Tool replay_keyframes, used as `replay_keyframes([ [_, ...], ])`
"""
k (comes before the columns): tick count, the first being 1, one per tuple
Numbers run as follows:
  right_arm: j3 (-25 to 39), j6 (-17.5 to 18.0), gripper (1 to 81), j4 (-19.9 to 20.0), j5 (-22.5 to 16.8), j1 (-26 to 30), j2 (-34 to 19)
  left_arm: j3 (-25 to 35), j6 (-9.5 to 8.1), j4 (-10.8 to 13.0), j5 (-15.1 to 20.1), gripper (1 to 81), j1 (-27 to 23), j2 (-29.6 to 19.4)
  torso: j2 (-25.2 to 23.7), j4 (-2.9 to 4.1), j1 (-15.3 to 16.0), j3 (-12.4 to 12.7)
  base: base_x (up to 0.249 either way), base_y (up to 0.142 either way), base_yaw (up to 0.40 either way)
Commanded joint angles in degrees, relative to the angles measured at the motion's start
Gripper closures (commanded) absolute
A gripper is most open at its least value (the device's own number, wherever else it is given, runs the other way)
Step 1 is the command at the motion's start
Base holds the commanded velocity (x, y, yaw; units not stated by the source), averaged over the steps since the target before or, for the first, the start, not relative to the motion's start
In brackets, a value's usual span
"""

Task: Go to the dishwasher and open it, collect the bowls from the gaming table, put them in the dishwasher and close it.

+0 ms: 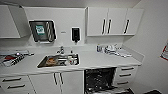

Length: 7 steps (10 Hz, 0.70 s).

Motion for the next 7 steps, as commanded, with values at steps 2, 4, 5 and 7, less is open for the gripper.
replay_keyframes([
  [2, -0.06, -0.19, 1.0, -0.6, -3.21, 2.42, -0.38, -0.25, 0.67, 0.63, 1.68, 1.0, -2.2, -0.55, 6.78, 0.0, -4.35, 0.19, 0.0, 0.0, 0.0],
  [4, -0.06, -0.19, 1.0, -0.6, -3.21, 2.42, -0.38, -0.25, 0.67, 0.54, 1.77, 1.0, -2.2, -0.55, 10.61, 0.0, -6.82, 0.28, 0.0, 0.0, 0.0],
  [5, -0.06, -0.19, 1.0, -0.6, -3.12, 2.33, -0.38, -0.25, 0.67, 0.54, 1.86, 1.0, -2.2, -0.55, 12.62, 0.0, -8.13, 0.28, 0.0, 0.0, 0.0],
  [7, -0.06, -0.19, 1.0, -0.68, -3.12, 2.16, -0.38, -0.25, 1.64, 0.54, 2.12, 1.0, -2.2, -0.55, 10.93, 0.0, -7.04, 0.28, 0.0, 0.0, 0.0],
])
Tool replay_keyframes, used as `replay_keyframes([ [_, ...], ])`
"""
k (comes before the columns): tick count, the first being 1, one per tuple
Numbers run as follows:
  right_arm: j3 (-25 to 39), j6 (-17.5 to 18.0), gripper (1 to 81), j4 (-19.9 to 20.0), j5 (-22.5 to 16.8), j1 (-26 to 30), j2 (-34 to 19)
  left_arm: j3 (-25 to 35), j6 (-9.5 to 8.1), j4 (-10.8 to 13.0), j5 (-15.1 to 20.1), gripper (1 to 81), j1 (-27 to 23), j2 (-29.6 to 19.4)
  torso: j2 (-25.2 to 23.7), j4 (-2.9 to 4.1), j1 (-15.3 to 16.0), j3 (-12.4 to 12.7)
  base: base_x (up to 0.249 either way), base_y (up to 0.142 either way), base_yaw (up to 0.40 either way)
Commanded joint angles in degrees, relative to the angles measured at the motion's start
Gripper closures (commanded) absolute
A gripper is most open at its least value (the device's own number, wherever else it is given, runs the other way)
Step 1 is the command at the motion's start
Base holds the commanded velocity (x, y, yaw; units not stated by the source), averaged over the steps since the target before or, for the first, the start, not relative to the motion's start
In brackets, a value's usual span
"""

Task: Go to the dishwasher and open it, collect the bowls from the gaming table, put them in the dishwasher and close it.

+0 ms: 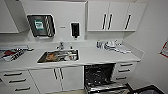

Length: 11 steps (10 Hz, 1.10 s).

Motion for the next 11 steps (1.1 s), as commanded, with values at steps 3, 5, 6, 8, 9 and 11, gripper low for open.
replay_keyframes([
  [3, -0.01, -0.19, 1.0, -0.75, -3.16, 2.18, -0.4, -0.25, 1.31, 0.45, 1.98, 1.0, -2.2, -0.45, 0.88, 0.0, -0.44, 5.71, 0.0, 0.0, 0.0],
  [5, -0.01, -0.19, 1.0, -0.84, -3.16, 2.18, -0.4, -0.25, 1.31, 0.54, 1.99, 1.0, -2.2, -0.36, 0.96, 0.0, -0.55, 3.54, 0.0, 0.0, 0.0],
  [6, -0.01, -0.19, 1.0, -0.84, -3.16, 2.18, -0.4, -0.25, 1.31, 0.54, 1.99, 1.0, -2.2, -0.36, 6.69, 0.0, -1.63, 5.38, 0.0, 0.0, 0.0],
  [8, -0.28, -0.19, 1.0, -0.84, -3.16, 2.18, -0.23, -0.25, 1.31, 0.54, 1.99, 1.0, -2.2, -0.1, 7.05, 0.0, -1.63, 6.27, 0.0, 0.0, 0.0],
  [9, -0.45, -0.19, 1.0, -0.92, -3.16, 2.18, -0.23, -0.25, 1.39, 0.54, 1.99, 1.0, -2.2, -0.01, 7.05, 0.0, -1.63, 6.54, 0.0, 0.0, 0.0],
  [11, -0.45, -0.19, 1.0, -0.92, -3.16, 2.26, -0.06, -0.25, 1.4, 0.54, 1.99, 1.0, -2.2, -0.1, 7.05, 0.0, -1.63, 6.6, 0.0, 0.0, 0.0],
])
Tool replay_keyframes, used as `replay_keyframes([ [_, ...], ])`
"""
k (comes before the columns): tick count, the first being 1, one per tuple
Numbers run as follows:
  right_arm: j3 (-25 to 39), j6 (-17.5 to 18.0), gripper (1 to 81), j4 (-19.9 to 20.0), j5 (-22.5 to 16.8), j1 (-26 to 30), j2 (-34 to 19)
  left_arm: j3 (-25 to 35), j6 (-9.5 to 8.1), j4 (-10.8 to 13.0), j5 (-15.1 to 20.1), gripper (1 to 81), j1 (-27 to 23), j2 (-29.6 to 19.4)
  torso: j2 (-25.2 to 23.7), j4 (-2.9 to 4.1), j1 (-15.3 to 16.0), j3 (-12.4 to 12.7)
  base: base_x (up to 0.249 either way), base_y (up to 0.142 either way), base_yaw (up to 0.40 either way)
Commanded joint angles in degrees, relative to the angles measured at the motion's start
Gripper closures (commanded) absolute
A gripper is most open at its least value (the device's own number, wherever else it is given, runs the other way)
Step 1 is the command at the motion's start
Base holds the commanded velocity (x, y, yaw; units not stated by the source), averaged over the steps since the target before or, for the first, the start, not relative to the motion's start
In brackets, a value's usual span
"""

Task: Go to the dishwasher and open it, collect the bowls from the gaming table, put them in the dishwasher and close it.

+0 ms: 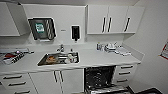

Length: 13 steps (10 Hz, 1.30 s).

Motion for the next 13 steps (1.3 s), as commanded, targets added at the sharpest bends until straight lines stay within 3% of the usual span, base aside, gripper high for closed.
replay_keyframes([
  [1, 0.09, -0.28, 1.0, -0.7, -3.19, 2.35, -0.1, -0.25, 0.5, 0.54, 1.86, 1.0, -1.84, -0.63, -0.02, 0.0, 0.02, 0.0, 0.0, 0.0, 0.0],
  [4, 0.09, -0.28, 1.0, -0.7, -3.19, 2.27, -0.1, -0.25, 0.5, 0.54, 1.86, 1.0, -1.84, -0.55, 0.33, 0.0, -0.17, 0.02, 0.0, 0.0, 0.0],
  [7, 0.09, -0.28, 1.0, -0.7, -3.19, 2.27, -0.1, -0.25, 0.41, 0.45, 1.86, 1.0, -1.84, -0.28, 0.35, 0.0, -0.15, 5.16, 0.0, 0.0, 0.0],
  [9, 0.01, -0.28, 1.0, -0.7, -3.19, 2.35, 0.16, -0.25, 0.32, 0.37, 3.33, 1.0, -1.84, -0.02, 0.37, 0.0, -0.17, 3.41, 0.0, 0.0, 0.0],
  [11, -1.74, -0.19, 1.0, -0.52, -3.27, 2.71, 1.64, -0.25, -0.2, -0.16, 5.81, 1.0, -2.01, 0.86, 0.35, 0.0, -0.25, 4.53, 0.0, 0.0, 0.0],
  [13, -5.95, -0.2, 1.0, -0.53, -4.15, 2.35, 4.37, -0.25, -0.38, -0.25, 6.16, 1.0, -2.01, 1.04, 0.33, 0.0, -0.25, 4.39, 0.0, 0.0, 0.0],
])
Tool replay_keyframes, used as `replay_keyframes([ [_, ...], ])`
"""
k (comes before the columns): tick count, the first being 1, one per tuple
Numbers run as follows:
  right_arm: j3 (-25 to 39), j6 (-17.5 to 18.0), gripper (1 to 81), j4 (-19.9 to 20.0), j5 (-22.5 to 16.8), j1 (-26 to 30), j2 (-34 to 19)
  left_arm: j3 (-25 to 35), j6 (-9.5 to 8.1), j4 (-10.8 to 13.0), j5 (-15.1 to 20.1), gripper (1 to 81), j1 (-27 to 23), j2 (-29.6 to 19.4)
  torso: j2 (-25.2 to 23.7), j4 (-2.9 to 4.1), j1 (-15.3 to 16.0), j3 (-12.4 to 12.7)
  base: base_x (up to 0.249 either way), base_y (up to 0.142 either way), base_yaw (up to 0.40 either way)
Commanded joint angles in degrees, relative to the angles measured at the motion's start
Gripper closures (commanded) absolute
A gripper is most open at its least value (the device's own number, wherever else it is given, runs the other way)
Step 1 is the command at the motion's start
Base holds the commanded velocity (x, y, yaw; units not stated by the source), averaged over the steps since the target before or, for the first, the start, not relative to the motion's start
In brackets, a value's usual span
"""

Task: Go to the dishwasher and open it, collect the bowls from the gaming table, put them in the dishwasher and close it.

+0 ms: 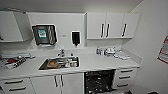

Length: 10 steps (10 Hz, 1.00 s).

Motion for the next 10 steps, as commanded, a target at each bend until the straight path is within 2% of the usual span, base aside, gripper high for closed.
replay_keyframes([
  [1, -4.13, 0.0, 1.0, -0.04, -4.22, 2.58, 2.27, -0.17, -0.03, -0.1, 3.81, 1.0, -2.68, -0.02, 0.0, 0.0, 0.03, 0.0, 0.0, 0.0, 0.0],
  [2, -4.14, 0.18, 1.0, 0.32, -4.75, 2.05, 2.36, 0.1, -0.2, -0.36, 6.27, 1.0, -2.68, 0.77, 0.02, 0.0, 0.03, 0.0, 0.0, 0.0, 0.0],
  [3, -4.22, 0.44, 1.0, 0.32, -4.84, 1.7, 2.36, -0.17, -0.2, -0.97, 10.37, 1.0, -2.68, 2.18, 0.0, 0.0, 0.03, 0.02, 0.0, 0.0, 0.0],
  [5, -4.4, 0.01, 1.0, 0.14, -4.75, 1.61, 2.36, -0.17, 1.11, -1.51, 14.9, 1.0, -3.38, 3.33, 0.02, 0.0, 0.03, 0.02, 0.0, 0.0, 0.0],
  [6, -4.4, -0.08, 1.0, -0.03, -4.75, 1.61, 2.45, -0.17, 2.43, -3.26, 17.28, 1.0, -3.55, 3.33, 0.0, 0.0, 0.03, 0.02, 0.0, 0.0, 0.0],
  [7, -4.4, -0.08, 1.0, -0.21, -4.75, 1.61, 2.45, -0.17, 5.13, -7.29, 17.72, 1.0, -3.47, 3.33, 0.0, 0.0, 0.03, 0.02, 0.0, 0.0, 0.0],
  [8, -4.4, -0.17, 1.0, -0.38, -4.93, 1.79, 2.45, -0.17, 12.1, -11.08, 17.45, 1.0, -3.47, 3.06, 0.0, 0.0, 0.03, 0.02, 0.0, 0.0, 0.0],
  [9, -4.4, -0.17, 1.0, -0.38, -4.93, 1.79, 2.53, -0.17, 21.06, -18.29, 17.1, 1.0, -3.47, 2.89, 0.02, 0.0, 0.03, 0.02, 0.0, 0.0, 0.0],
  [10, -4.49, -0.17, 1.0, -0.38, -4.84, 1.61, 2.53, 0.19, 29.24, -26.03, 17.01, 1.0, -3.56, 2.62, 0.02, 0.0, 0.03, 0.02, 0.0, 0.0, 0.0],
])
